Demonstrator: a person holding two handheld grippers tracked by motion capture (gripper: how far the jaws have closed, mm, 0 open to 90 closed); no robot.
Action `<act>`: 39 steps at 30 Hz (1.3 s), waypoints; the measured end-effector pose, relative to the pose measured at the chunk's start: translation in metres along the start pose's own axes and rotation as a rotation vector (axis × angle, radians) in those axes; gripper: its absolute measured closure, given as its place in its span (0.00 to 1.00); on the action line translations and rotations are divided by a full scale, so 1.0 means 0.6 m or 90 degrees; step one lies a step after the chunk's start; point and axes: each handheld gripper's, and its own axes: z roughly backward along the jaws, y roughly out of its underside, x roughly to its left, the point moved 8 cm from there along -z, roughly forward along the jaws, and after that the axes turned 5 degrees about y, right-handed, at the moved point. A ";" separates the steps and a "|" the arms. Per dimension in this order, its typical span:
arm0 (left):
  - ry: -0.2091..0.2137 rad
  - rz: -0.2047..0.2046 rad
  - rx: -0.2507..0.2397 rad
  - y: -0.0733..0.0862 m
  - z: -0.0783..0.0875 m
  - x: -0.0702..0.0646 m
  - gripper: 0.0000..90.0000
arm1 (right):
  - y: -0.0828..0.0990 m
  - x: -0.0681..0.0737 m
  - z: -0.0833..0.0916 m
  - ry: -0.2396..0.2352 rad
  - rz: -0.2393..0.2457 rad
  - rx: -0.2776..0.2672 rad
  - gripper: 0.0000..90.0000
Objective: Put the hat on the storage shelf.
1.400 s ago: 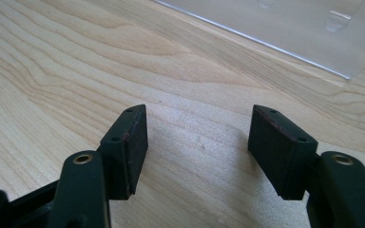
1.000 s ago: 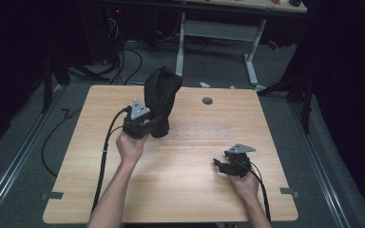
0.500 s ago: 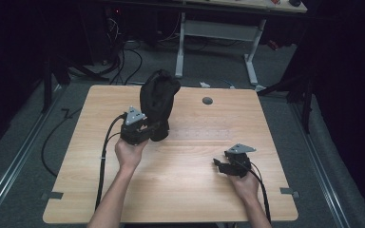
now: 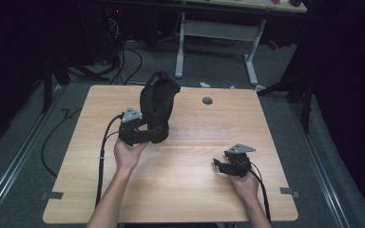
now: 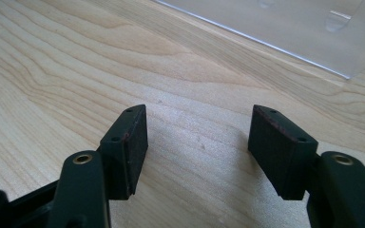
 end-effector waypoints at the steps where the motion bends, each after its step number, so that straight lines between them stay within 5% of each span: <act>1: 0.002 -0.001 0.001 0.000 0.002 -0.002 0.35 | 0.000 0.000 0.000 0.000 0.001 0.000 0.43; 22: 0.025 0.003 0.011 -0.015 0.048 -0.022 0.26 | 0.000 0.000 0.000 0.000 0.001 0.000 0.43; 39: 0.014 0.017 0.003 -0.019 0.094 0.002 0.29 | 0.000 0.000 0.000 0.001 0.000 0.000 0.43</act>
